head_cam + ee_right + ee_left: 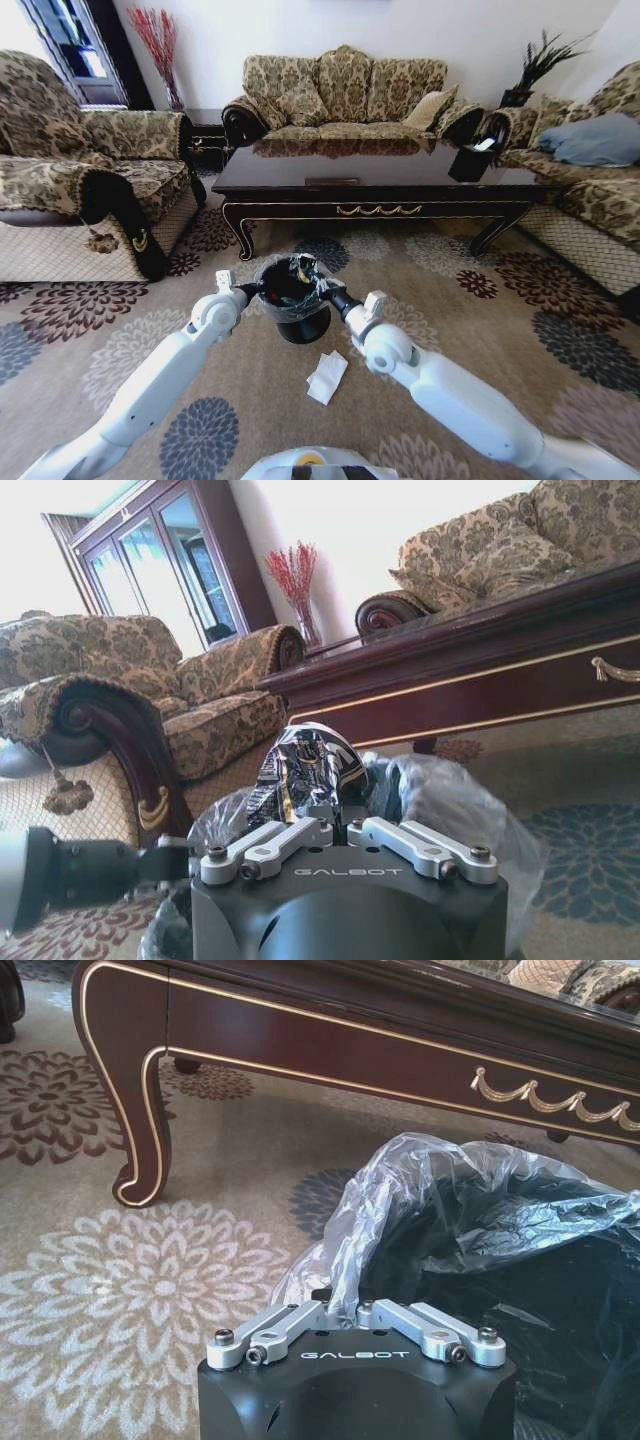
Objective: Move to the front of the table and pick up the trash from the floor, then place it into the trash bin.
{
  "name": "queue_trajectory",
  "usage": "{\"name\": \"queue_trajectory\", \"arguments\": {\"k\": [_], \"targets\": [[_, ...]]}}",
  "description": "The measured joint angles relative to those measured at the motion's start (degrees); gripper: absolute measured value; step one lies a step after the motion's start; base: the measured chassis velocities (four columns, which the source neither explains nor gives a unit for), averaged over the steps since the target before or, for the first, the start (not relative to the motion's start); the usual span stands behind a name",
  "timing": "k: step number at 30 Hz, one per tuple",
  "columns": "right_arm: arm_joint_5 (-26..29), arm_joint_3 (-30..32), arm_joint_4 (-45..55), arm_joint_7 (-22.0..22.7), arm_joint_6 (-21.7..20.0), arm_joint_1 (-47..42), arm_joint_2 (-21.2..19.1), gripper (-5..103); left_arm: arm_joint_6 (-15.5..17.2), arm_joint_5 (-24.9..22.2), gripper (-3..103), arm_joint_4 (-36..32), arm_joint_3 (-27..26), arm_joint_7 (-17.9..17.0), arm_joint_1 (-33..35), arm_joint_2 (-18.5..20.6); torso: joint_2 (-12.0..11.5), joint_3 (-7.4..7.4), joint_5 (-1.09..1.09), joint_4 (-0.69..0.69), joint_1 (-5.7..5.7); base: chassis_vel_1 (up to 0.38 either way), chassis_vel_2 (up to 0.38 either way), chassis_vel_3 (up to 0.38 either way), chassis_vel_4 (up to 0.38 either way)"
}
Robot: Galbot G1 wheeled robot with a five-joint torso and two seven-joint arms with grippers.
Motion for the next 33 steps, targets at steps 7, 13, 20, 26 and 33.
{"name": "queue_trajectory", "arguments": {"k": [7, 13, 20, 26, 33], "targets": [[0.0, 0.5, 0.0, -0.1, -0.6, -0.8, -0.4, 19, 0.0, -0.1, 4, -0.2, 0.0, 0.0, 0.2, 0.2, 0.0, 0.00, 0.00, 0.01, 0.00, 0.000, 0.000, 0.000, 0.000], [0.2, 1.1, 0.4, -0.3, -0.5, -1.1, -0.6, 46, 0.0, 0.0, 4, 0.0, -0.1, -0.1, 0.3, 0.4, 0.0, 0.00, 0.00, 0.01, 0.00, 0.000, 0.000, 0.000, 0.000], [1.6, 5.2, 1.0, 0.6, -0.1, -1.9, -0.9, 73, 0.0, 0.3, 4, 0.0, -3.1, 0.3, 2.2, 3.3, 0.0, 0.00, -0.01, 0.01, 0.00, 0.000, 0.000, 0.000, 0.000], [2.0, 9.4, 1.0, 3.0, -0.8, -5.2, -2.0, 89, -0.1, -0.7, 4, -0.6, -7.4, 0.4, 4.2, 7.4, 0.0, 0.00, 0.00, 0.03, 0.00, 0.000, 0.000, 0.000, 0.000], [3.5, 11.7, -1.3, 14.0, -8.6, -11.1, -2.4, 100, -0.2, -3.5, 4, -2.7, -12.6, -0.2, 4.7, 10.8, 0.0, 0.00, -0.01, 0.01, 0.00, 0.000, 0.000, 0.000, 0.000]]}}
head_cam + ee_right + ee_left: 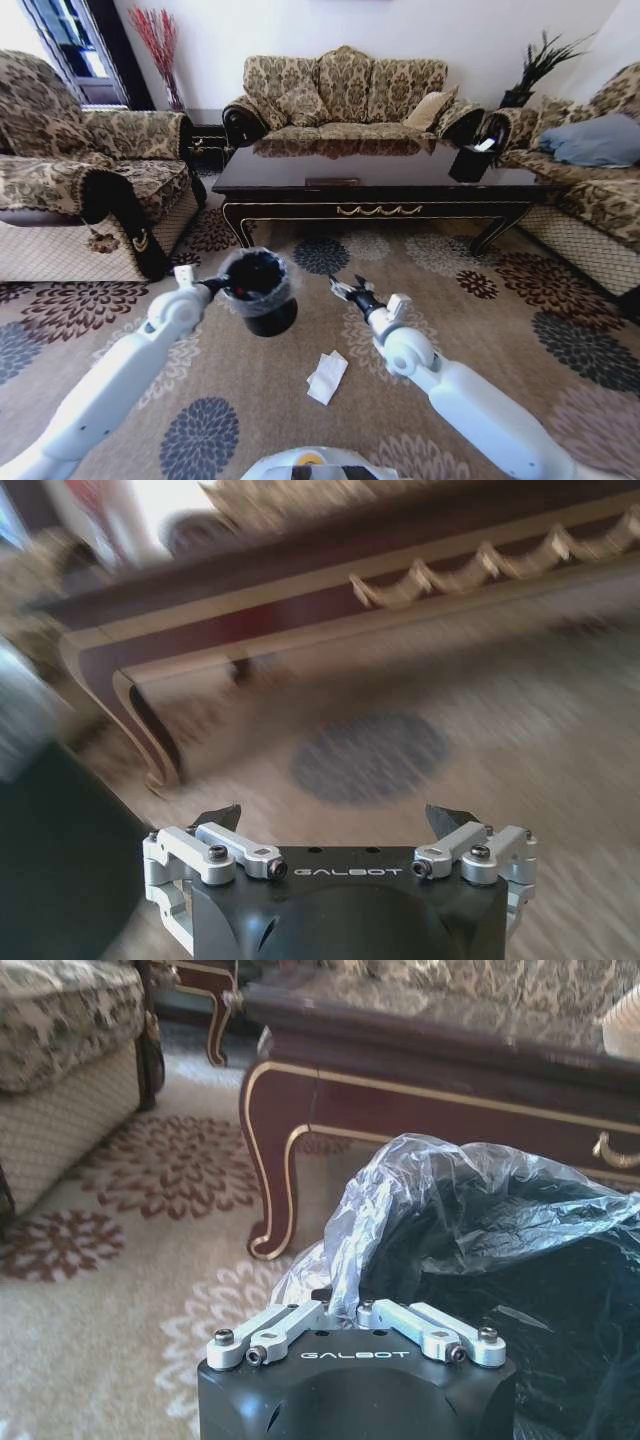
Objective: Move to the front of the table and pick up the trash from the floor, then place it into the trash bin.
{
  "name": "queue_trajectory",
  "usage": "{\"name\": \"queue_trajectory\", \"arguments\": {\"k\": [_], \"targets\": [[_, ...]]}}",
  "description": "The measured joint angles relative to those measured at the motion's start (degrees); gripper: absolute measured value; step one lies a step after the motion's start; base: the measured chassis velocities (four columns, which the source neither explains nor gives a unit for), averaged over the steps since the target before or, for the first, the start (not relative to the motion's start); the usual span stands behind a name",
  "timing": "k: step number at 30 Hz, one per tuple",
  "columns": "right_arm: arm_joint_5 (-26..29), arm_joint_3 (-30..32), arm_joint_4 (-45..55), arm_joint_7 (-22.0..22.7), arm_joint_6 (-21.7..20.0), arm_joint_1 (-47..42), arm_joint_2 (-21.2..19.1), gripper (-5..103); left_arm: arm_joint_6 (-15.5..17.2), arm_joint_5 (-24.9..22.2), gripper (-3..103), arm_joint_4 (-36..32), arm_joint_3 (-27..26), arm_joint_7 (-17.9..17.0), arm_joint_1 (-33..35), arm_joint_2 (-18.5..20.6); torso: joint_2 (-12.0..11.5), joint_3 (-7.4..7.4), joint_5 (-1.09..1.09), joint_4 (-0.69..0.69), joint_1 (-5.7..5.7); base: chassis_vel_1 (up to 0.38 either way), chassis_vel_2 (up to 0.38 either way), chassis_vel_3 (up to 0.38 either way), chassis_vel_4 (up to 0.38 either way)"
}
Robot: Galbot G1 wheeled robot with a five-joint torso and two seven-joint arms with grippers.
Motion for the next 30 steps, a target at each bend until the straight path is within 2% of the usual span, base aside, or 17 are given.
{"name": "queue_trajectory", "arguments": {"k": [4, 9, 10, 11, 12, 14, 16, 21, 30], "targets": [[4.0, -3.3, -3.6, 5.8, -6.0, -2.6, 2.0, 100, 0.2, -1.7, 4, -1.3, -1.1, -0.4, -1.8, 1.7, 0.0, 0.00, 0.02, -0.02, 0.00, 0.000, 0.000, 0.000, 0.000], [4.5, -8.8, -7.1, 7.1, -9.0, -1.3, 2.9, 100, 0.3, -2.1, 4, -1.5, -1.1, -0.4, -3.0, 2.1, 0.0, 0.01, 0.01, 0.01, 0.00, 0.000, 0.000, 0.000, 0.000], [3.5, -11.4, -8.8, 7.0, -9.5, -0.2, 3.2, 100, 0.4, -2.1, 4, -1.5, -1.0, -0.4, -3.5, 2.1, 0.0, 0.01, 0.00, 0.01, 0.00, 0.000, 0.000, 0.000, 0.000], [0.8, -17.6, -13.9, 5.4, -10.1, 2.8, 4.3, 100, 0.4, -2.2, 4, -1.3, -0.7, -0.3, -4.2, 1.8, 0.0, 0.01, 0.01, 0.00, 0.00, 0.000, 0.000, 0.000, 0.000], [-0.9, -20.6, -16.9, 3.3, -8.7, 4.3, 4.9, 100, 0.4, -2.2, 4, -1.3, -0.6, -0.1, -4.4, 1.6, 0.0, 0.01, 0.00, -0.01, 0.00, 0.000, 0.000, 0.000, 0.000], [-2.0, -22.3, -18.6, 1.9, -7.6, 5.3, 5.4, 100, 0.4, -2.2, 4, -1.3, -0.5, 0.0, -4.4, 1.5, 0.0, 0.01, 0.01, -0.01, 0.00, 0.000, 0.000, 0.000, 0.000], [-4.9, -27.5, -24.3, -0.6, -4.6, 8.5, 7.0, 100, 0.4, -2.2, 4, -1.2, -0.6, 0.3, -4.4, 1.4, 0.0, 0.01, 0.00, 0.01, 0.00, 0.000, 0.000, 0.000, 0.000], [-6.2, -31.3, -29.7, -1.2, -3.4, 11.1, 9.3, 100, 0.4, -2.8, 4, -1.8, -1.1, 0.6, -4.1, 1.7, 0.0, 0.01, 0.00, -0.01, 0.00, 0.000, 0.000, 0.000, 0.000], [-5.6, -33.1, -32.7, 0.9, -4.2, 12.0, 12.5, 100, 0.6, -3.1, 4, -2.6, -1.3, 0.7, -3.7, 2.2, 0.0, 0.01, 0.00, 0.00, 0.00, 0.000, 0.000, 0.000, 0.000]]}}
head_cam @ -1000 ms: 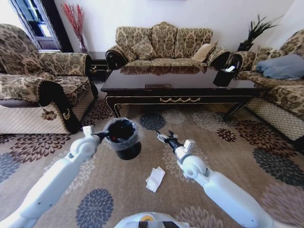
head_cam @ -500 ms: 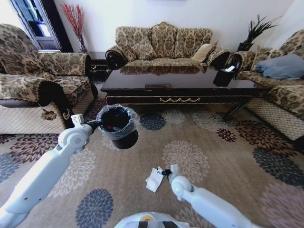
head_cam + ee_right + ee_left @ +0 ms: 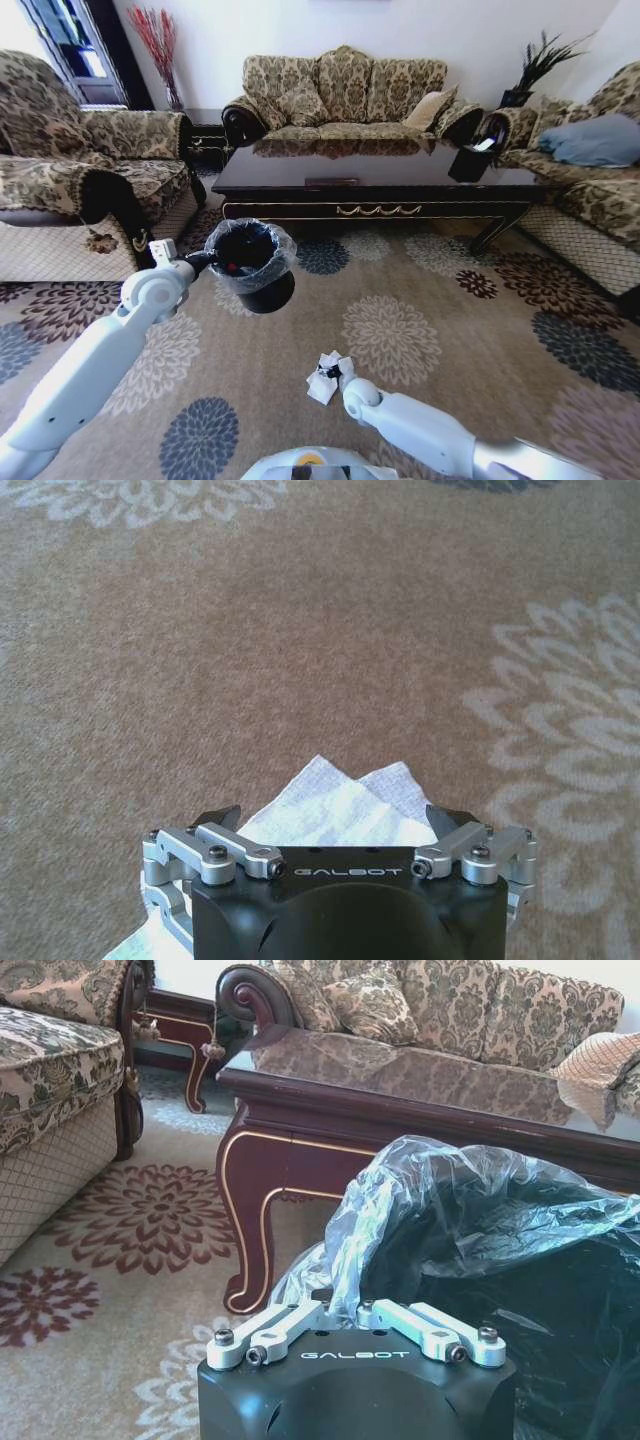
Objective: Move to the front of the table and pick up the trash from the floor, then place it into the trash bin.
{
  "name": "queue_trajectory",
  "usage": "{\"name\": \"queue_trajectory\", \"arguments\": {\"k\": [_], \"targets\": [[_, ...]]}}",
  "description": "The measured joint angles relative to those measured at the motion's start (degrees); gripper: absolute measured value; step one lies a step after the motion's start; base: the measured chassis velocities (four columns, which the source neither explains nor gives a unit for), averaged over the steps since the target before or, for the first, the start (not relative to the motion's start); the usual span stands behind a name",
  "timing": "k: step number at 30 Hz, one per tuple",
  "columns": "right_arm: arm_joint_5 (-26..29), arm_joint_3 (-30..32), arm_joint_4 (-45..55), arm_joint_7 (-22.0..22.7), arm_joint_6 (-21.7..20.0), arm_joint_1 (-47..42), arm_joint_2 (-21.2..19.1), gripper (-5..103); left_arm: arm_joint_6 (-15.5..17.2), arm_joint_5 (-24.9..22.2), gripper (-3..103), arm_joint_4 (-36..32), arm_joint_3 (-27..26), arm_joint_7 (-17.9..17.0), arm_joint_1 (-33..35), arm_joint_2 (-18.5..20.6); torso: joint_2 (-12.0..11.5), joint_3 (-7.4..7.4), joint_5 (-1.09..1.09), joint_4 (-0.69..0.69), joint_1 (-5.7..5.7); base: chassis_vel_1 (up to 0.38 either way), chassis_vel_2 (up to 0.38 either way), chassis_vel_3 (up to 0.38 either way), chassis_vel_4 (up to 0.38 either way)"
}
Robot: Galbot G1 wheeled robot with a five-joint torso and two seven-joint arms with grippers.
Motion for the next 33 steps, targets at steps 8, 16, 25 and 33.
{"name": "queue_trajectory", "arguments": {"k": [8, 16, 25, 33], "targets": [[3.8, 0.9, -0.1, 2.9, -1.8, -2.3, 1.6, 100, 0.1, 0.1, 4, -0.5, 0.0, 0.0, 0.3, 0.1, 0.0, -0.01, 0.00, 0.00, 0.00, 0.000, 0.000, 0.000, 0.000], [3.8, 1.2, 1.7, 0.6, 1.7, -3.8, 1.9, 100, 0.1, 0.7, 4, -0.7, 0.2, 0.0, 1.2, 0.0, 0.0, -0.01, 0.01, 0.00, 0.00, 0.000, 0.000, 0.000, 0.000], [2.3, 0.6, 0.5, 0.5, 0.6, -4.8, 2.3, 100, 0.1, 1.0, 4, -1.1, 0.2, -0.1, 1.6, 0.1, 0.0, -0.01, 0.01, 0.00, 0.00, 0.000, 0.000, 0.000, 0.000], [2.3, 0.5, -0.2, 0.6, 0.1, -4.4, 3.7, 88, 0.1, 1.1, 4, -1.1, 0.5, -0.2, 1.6, -0.1, 0.0, -0.01, 0.01, 0.01, 0.00, 0.000, 0.000, 0.000, 0.000]]}}
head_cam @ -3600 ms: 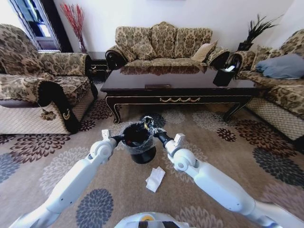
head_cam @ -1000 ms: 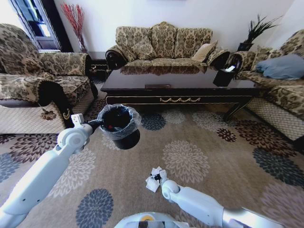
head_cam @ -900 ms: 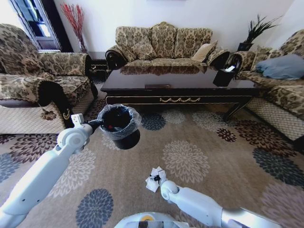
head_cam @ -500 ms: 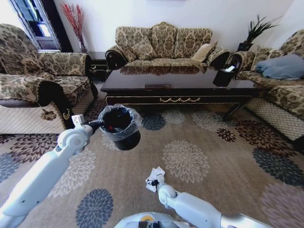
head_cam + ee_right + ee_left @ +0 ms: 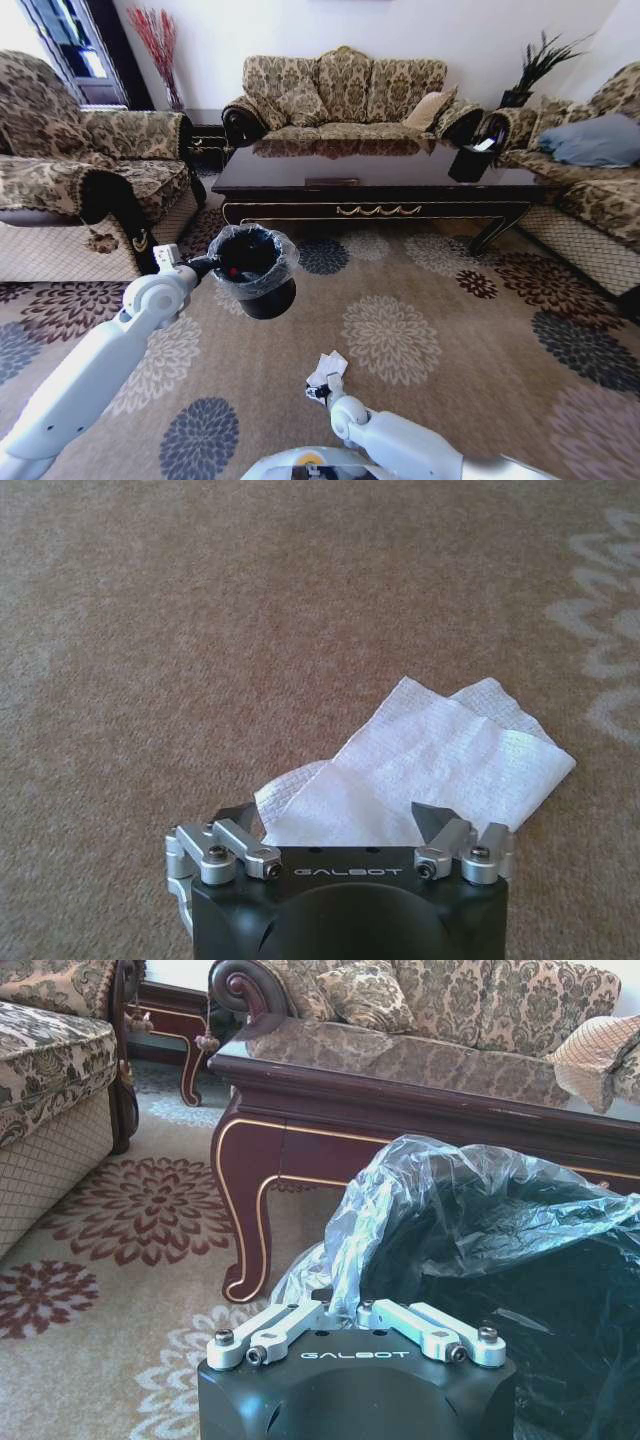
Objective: Move to the front of the table and pick up the trash from the floor, then place it into the trash bin.
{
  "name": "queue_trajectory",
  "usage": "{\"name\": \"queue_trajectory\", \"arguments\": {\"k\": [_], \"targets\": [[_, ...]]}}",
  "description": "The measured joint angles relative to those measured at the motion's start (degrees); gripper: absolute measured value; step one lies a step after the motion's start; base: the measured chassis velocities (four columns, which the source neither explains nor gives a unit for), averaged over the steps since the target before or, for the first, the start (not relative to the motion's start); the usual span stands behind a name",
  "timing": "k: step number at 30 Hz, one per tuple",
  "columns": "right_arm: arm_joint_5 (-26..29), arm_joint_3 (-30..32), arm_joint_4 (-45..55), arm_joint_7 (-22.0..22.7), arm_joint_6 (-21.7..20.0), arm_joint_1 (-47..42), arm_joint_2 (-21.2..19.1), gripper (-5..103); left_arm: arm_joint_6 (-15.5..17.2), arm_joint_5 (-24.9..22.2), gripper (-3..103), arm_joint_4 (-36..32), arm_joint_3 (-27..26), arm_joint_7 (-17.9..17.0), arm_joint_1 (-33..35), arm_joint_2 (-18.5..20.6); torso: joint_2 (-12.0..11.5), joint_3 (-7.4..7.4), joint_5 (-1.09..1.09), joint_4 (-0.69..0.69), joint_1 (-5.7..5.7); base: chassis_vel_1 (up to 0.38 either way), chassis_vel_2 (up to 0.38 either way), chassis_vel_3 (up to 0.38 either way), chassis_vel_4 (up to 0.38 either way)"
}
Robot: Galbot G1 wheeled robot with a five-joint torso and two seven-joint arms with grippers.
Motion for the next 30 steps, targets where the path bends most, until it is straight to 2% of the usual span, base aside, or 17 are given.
{"name": "queue_trajectory", "arguments": {"k": [1, 5, 7, 9, 10, 11, 13, 14, 16, 18, 22, 25, 30], "targets": [[0.0, 0.0, 0.0, 0.1, -0.1, 0.0, 0.0, 88, 0.0, 0.0, 4, 0.0, 0.0, 0.0, 0.0, 0.0, 0.0, 0.00, 0.00, 0.00, 0.00, 0.000, 0.000, 0.000, 0.000], [0.0, -0.2, -0.1, 0.5, -0.7, -0.1, -0.3, 66, 0.0, 0.0, 4, 0.2, 0.1, 0.0, -0.2, -0.1, 0.0, 0.00, 0.00, 0.00, 0.00, 0.000, 0.000, 0.000, 0.000], [0.0, -0.2, -0.2, 0.5, -0.8, -0.2, -0.3, 66, 0.0, 0.1, 4, 0.2, 0.1, 0.0, -0.2, -0.1, 0.0, 0.00, 0.00, 0.00, 0.00, 0.000, 0.000, 0.000, 0.000], [-0.2, -0.2, -0.3, 0.7, -1.1, -0.3, -0.4, 56, 0.0, 0.1, 4, 0.2, 0.2, 0.0, -0.2, -0.2, 0.0, 0.00, 0.00, 0.00, 0.00, 0.000, 0.000, 0.000, 0.000], [-0.2, -0.2, -0.3, 0.7, -1.1, -0.3, -0.4, 56, 0.0, 0.1, 4, 0.2, 0.2, 0.0, -0.2, -0.2, 0.0, 0.00, 0.00, 0.00, 0.00, 0.000, 0.000, 0.000, 0.000], [-0.3, -0.1, -0.3, 0.8, -1.2, -0.4, -0.4, 50, 0.0, 0.1, 4, 0.2, 0.3, 0.0, -0.2, -0.2, 0.0, 0.00, 0.00, 0.00, 0.00, 0.000, 0.000, 0.000, 0.000], [-0.4, -0.1, -0.4, 0.9, -1.2, -0.5, -0.4, 50, 0.0, 0.1, 4, 0.2, 0.3, 0.0, -0.2, -0.2, 0.0, 0.00, 0.00, 0.00, 0.00, 0.000, 0.000, 0.000, 0.000], [-0.7, 0.0, -0.4, 1.0, -1.4, -0.6, -0.3, 39, 0.0, 0.2, 4, 0.3, 0.4, 0.0, -0.2, -0.3, 0.0, 0.00, 0.01, 0.00, 0.00, 0.000, 0.000, 0.000, 0.000], [-1.1, 0.1, -0.5, 1.1, -1.4, -0.9, -0.3, 29, 0.0, 0.2, 4, 0.3, 0.4, 0.0, -0.2, -0.4, 0.0, 0.00, 0.01, 0.01, 0.00, 0.000, 0.000, 0.000, 0.000], [-1.2, 0.2, -0.5, 1.1, -1.4, -1.0, -0.4, 29, 0.0, 0.2, 4, 0.3, 0.5, 0.0, -0.2, -0.4, 0.0, 0.00, 0.01, 0.01, 0.00, 0.000, 0.000, 0.000, 0.000], [-1.5, 0.9, 0.1, 0.8, 0.4, -1.2, -1.6, 7, 0.0, 0.4, 4, 0.5, 0.5, 0.0, -0.2, -0.5, 0.0, 0.02, 0.01, -0.01, 0.00, 0.000, 0.000, 0.000, 0.000], [-1.7, 2.0, 1.7, 0.4, 1.8, -1.2, -3.2, 1, 0.0, 0.5, 4, 0.5, 0.5, 0.0, -0.1, -0.6, 0.0, 0.02, -0.02, -0.03, 0.00, 0.000, 0.000, 0.000, 0.000], [-1.6, 4.9, 6.0, 0.0, 2.9, -1.4, -6.3, 0, 0.0, 0.8, 4, 0.6, 0.6, 0.0, 0.1, -0.7, 0.0, 0.01, 0.00, -0.01, 0.00, 0.000, 0.000, 0.000, 0.000]]}}
